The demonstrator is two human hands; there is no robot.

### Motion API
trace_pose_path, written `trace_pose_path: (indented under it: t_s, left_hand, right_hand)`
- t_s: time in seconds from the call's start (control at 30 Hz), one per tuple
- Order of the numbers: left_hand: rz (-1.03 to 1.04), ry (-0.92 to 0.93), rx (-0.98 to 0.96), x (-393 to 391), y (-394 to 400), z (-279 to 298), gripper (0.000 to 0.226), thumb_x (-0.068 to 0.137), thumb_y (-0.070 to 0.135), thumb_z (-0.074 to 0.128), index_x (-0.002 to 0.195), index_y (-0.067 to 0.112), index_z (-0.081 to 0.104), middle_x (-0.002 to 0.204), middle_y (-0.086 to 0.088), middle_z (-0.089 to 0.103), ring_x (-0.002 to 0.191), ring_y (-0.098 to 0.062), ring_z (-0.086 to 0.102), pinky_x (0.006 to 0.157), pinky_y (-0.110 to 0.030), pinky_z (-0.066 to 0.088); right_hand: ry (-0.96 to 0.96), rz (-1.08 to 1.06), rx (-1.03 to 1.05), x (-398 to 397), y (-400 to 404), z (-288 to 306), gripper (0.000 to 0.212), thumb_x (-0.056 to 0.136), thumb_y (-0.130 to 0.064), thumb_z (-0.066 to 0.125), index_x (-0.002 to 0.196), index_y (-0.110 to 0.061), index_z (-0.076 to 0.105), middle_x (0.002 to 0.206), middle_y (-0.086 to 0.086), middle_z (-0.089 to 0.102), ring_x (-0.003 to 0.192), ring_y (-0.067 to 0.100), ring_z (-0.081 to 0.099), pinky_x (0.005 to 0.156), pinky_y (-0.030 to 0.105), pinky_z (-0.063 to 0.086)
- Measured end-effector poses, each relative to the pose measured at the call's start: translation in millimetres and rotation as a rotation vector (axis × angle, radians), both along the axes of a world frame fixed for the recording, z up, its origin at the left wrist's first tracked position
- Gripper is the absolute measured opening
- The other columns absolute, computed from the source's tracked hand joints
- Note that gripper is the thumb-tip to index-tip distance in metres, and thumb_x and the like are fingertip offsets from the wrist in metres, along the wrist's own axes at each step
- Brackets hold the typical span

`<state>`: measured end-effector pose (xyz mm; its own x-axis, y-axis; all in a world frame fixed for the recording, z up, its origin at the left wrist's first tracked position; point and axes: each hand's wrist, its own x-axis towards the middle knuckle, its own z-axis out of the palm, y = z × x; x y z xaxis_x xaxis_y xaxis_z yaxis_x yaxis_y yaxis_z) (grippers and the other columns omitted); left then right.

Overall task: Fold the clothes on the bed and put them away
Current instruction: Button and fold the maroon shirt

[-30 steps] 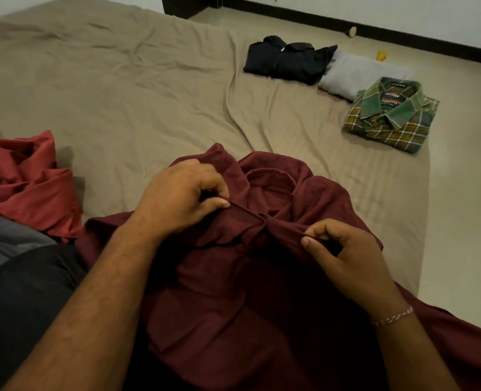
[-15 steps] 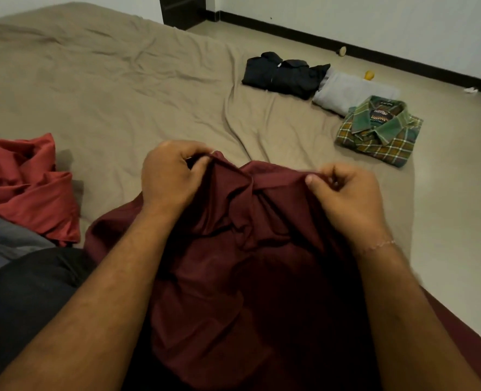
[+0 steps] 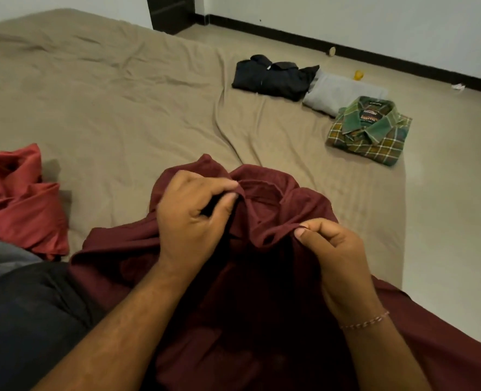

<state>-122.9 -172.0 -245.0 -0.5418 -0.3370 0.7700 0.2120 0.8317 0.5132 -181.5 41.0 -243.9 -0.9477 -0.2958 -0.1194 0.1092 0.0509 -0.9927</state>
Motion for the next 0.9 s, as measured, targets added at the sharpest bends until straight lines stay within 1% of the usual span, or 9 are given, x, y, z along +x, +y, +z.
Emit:
trace_pose_path:
  t_s: [0.2, 0.3, 0.37, 0.47, 0.53, 0.6, 0.73, 0.8, 0.9]
  left_hand:
    - [-0.183, -0.048, -0.178, 1.4, 27.6, -12.2, 0.008, 0.096, 0.014, 0.073, 0.097, 0.01, 0.08, 0.096, 0.007, 0.075, 0.088, -0.019, 0.064, 0.073, -0.047, 0.049]
    - [-0.216, -0.06, -0.089, 5.5, 36.3, -8.0, 0.013, 0.097, 0.011, 0.064, 0.098, 0.006, 0.076, 0.097, 0.003, 0.074, 0.09, -0.017, 0.067, 0.078, -0.041, 0.053]
    - [-0.146, -0.102, 0.082, 5.1, 34.9, -5.3, 0.011, 0.096, 0.007, 0.064, 0.102, 0.008, 0.073, 0.099, 0.006, 0.073, 0.095, -0.009, 0.069, 0.084, -0.03, 0.055]
    - [0.074, -0.276, 0.275, -10.5, 21.4, -10.1, 0.017, 0.094, 0.008, 0.071, 0.1, 0.024, 0.071, 0.095, 0.024, 0.069, 0.091, 0.011, 0.065, 0.084, -0.013, 0.051]
    - [0.176, -0.365, 0.363, -18.6, 10.1, -15.5, 0.018, 0.092, 0.015, 0.075, 0.095, 0.033, 0.07, 0.088, 0.026, 0.07, 0.086, 0.012, 0.065, 0.083, -0.021, 0.056]
    - [0.187, -0.356, 0.387, -18.7, 9.2, -15.9, 0.017, 0.091, 0.017, 0.077, 0.094, 0.033, 0.072, 0.087, 0.024, 0.071, 0.085, 0.007, 0.068, 0.084, -0.025, 0.058]
    - [0.038, -0.218, 0.141, -6.8, 24.0, -8.7, 0.013, 0.09, 0.01, 0.076, 0.099, 0.019, 0.077, 0.096, 0.015, 0.074, 0.091, -0.002, 0.07, 0.083, -0.027, 0.058]
    - [-0.042, -0.144, -0.027, -1.5, 30.1, -9.0, 0.009, 0.09, 0.008, 0.075, 0.097, 0.012, 0.078, 0.095, 0.006, 0.075, 0.089, -0.009, 0.071, 0.079, -0.031, 0.057]
    - [-0.118, -0.063, -0.182, 0.6, 37.3, -10.1, 0.004, 0.089, 0.007, 0.076, 0.09, 0.009, 0.079, 0.092, 0.002, 0.077, 0.084, -0.013, 0.071, 0.075, -0.032, 0.055]
  right_hand:
    - [0.013, 0.028, -0.023, -2.2, -0.4, -4.7, 0.023, 0.092, -0.007, 0.07, 0.073, 0.004, 0.067, 0.066, 0.015, 0.061, 0.064, 0.022, 0.055, 0.062, 0.028, 0.05]
    - [0.104, -0.021, 0.096, -8.7, 8.0, -8.6, 0.033, 0.09, -0.012, 0.075, 0.065, 0.003, 0.06, 0.055, 0.012, 0.053, 0.054, 0.018, 0.049, 0.055, 0.026, 0.046]
    - [0.116, -0.073, 0.161, -18.4, 14.0, -12.9, 0.038, 0.089, -0.012, 0.076, 0.064, 0.006, 0.055, 0.055, 0.008, 0.048, 0.054, 0.018, 0.044, 0.055, 0.027, 0.045]
    - [-0.132, -0.183, 0.014, -36.2, 26.0, -17.3, 0.03, 0.086, -0.012, 0.077, 0.066, 0.003, 0.062, 0.067, 0.012, 0.059, 0.066, 0.023, 0.056, 0.067, 0.031, 0.053]
    - [-0.371, -0.248, -0.168, -42.2, 27.4, -15.6, 0.015, 0.084, -0.014, 0.078, 0.071, -0.007, 0.075, 0.076, 0.015, 0.071, 0.071, 0.027, 0.067, 0.071, 0.036, 0.057]
    - [-0.437, -0.28, -0.222, -44.7, 29.8, -14.7, 0.01, 0.083, -0.016, 0.081, 0.081, -0.007, 0.077, 0.087, 0.021, 0.076, 0.077, 0.03, 0.071, 0.075, 0.042, 0.061]
    - [-0.391, -0.207, -0.18, -32.5, 29.3, -12.1, 0.029, 0.083, -0.019, 0.082, 0.093, 0.006, 0.073, 0.102, 0.031, 0.073, 0.093, 0.041, 0.073, 0.091, 0.054, 0.059]
    - [-0.354, -0.129, -0.15, -23.4, 27.0, -6.2, 0.028, 0.083, -0.022, 0.082, 0.088, 0.004, 0.073, 0.098, 0.028, 0.075, 0.098, 0.043, 0.073, 0.094, 0.051, 0.06]
    - [-0.299, -0.007, -0.194, -13.8, 24.8, 3.1, 0.026, 0.08, -0.024, 0.08, 0.084, 0.001, 0.076, 0.094, 0.023, 0.077, 0.091, 0.036, 0.076, 0.085, 0.04, 0.062]
